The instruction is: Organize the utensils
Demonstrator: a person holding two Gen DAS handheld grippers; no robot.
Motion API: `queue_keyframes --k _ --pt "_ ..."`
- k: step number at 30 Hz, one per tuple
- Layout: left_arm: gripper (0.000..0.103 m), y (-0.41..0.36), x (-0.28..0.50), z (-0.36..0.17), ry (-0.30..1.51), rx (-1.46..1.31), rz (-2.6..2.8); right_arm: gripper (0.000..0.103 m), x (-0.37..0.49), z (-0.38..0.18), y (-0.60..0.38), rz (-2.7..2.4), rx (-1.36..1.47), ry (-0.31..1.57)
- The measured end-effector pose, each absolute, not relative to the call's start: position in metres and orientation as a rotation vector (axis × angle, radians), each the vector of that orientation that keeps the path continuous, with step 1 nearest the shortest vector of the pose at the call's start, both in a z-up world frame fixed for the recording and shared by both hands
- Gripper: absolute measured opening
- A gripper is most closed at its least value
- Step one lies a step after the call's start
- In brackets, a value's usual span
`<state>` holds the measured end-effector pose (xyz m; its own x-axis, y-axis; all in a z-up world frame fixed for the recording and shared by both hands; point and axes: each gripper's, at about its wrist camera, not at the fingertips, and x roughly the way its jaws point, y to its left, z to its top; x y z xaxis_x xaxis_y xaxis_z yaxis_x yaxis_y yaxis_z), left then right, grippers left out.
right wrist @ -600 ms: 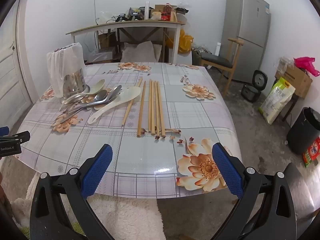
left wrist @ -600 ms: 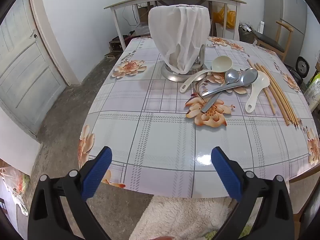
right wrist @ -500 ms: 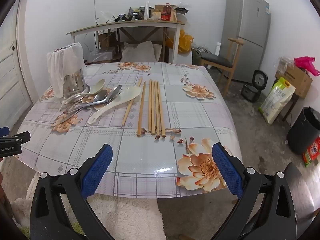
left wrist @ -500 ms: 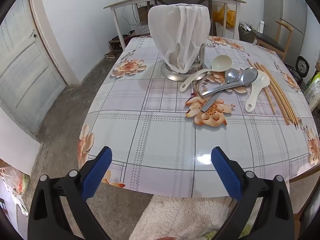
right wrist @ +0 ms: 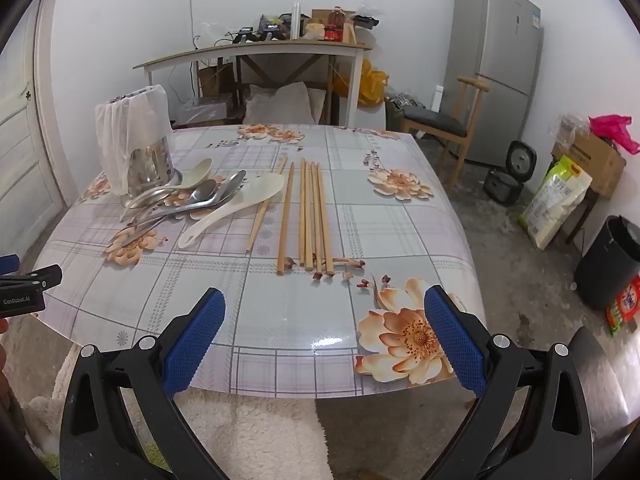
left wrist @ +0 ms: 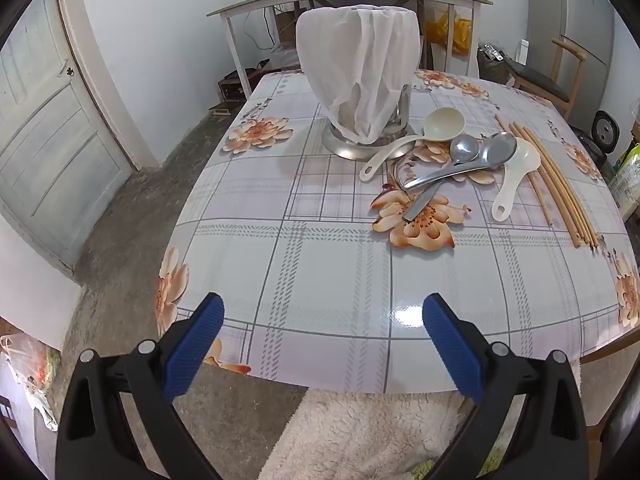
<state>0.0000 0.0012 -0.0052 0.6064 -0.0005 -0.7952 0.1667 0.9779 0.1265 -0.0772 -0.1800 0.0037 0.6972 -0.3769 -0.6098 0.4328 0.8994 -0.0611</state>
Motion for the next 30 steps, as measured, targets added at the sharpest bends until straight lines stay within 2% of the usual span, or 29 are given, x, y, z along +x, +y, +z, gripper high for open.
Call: queue_keyframes --k 30 --pt "0.097 0.0030 0.0007 -0.0092 0.920 0.203 -0.098 0.095 -0.0772 0.0028 -0.1793 -0.453 0.092 0.663"
